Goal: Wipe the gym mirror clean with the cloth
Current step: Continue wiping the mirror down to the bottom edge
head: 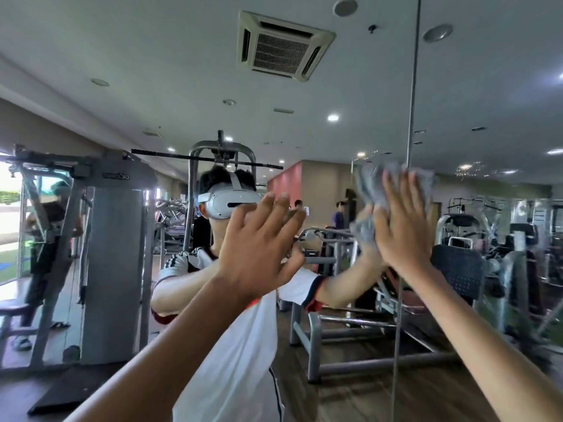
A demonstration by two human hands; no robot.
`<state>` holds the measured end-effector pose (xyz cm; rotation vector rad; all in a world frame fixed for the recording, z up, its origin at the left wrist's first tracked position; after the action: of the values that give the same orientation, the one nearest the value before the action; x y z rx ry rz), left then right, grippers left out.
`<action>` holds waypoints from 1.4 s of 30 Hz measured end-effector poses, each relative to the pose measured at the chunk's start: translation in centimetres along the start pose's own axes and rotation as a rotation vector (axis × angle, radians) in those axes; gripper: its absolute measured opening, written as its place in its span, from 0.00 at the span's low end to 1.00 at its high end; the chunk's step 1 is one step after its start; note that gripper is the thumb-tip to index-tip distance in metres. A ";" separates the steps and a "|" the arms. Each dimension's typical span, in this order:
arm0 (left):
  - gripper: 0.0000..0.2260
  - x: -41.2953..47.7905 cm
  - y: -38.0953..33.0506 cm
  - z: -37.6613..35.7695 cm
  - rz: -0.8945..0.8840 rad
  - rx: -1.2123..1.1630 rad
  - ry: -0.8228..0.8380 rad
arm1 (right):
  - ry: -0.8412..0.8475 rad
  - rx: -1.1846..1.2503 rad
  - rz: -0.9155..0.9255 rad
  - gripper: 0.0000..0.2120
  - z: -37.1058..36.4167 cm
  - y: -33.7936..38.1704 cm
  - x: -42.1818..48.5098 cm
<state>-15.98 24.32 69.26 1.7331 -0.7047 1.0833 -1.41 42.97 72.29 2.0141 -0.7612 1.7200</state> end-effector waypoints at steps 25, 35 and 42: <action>0.33 5.0 7.4 -2.7 0.056 0.130 0.081 | 0.061 0.080 0.443 0.27 -0.5 7.2 2.1; 0.32 4.0 6.8 -2.1 0.045 0.133 -0.004 | -0.078 0.043 -0.289 0.30 -3.2 6.3 13.3; 0.33 3.9 6.8 -2.1 0.049 0.140 0.041 | -0.004 0.056 0.158 0.26 -1.1 5.5 5.3</action>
<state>-20.55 23.61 75.89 1.8142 -0.6624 1.2234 -5.13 38.56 77.35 2.0438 -0.9040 1.8434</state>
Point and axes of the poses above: each hand's wrist, its own x-axis towards the middle knuckle, its own z-axis out of the back of the hand, y = z × x, the point moved 8 cm from there along x, towards the middle knuckle, and after that the axes turned 14 degrees about -y, right-handed, at the moved point
